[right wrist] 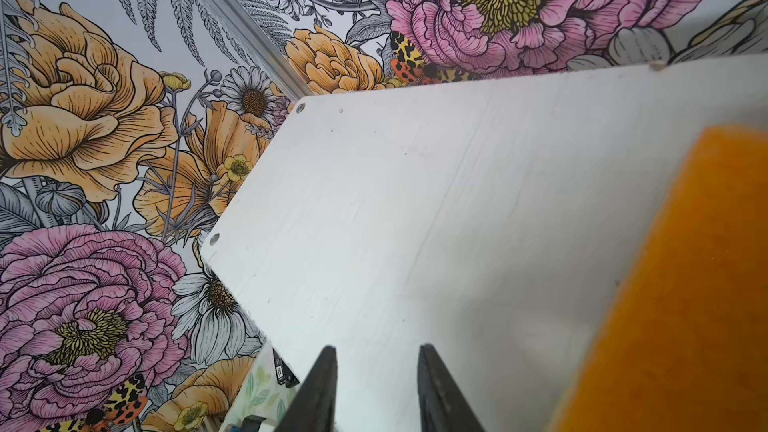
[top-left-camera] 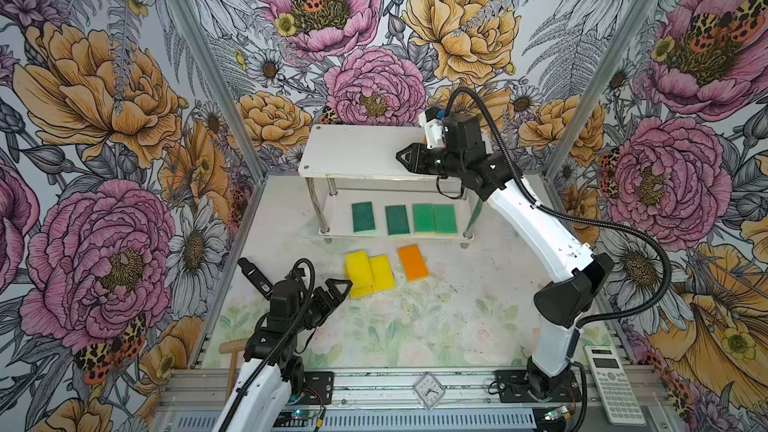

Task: Place and organize the cleaning sponges onto the shelf
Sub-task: 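Withdraw the right gripper from the top shelf toward the robot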

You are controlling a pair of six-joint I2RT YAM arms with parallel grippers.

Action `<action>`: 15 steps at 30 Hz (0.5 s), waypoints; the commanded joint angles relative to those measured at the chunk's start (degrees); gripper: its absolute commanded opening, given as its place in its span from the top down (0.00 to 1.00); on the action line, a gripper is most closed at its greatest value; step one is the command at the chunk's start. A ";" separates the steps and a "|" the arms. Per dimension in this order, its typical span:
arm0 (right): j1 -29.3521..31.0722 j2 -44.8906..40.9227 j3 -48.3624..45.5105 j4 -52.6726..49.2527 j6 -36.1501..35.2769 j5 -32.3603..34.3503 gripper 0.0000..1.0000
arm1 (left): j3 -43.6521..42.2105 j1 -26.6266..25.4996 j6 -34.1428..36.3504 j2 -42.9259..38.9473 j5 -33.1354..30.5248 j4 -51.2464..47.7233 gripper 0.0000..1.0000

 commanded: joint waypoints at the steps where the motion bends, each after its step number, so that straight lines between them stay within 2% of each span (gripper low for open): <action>1: 0.14 -1.79 -0.07 0.33 0.55 3.41 0.66 | -0.19 0.46 -0.28 -0.32 0.17 1.37 0.01; 15: -0.21 -4.88 -3.15 0.30 1.21 8.01 0.66 | -0.26 0.43 -0.28 -0.69 0.24 1.30 0.01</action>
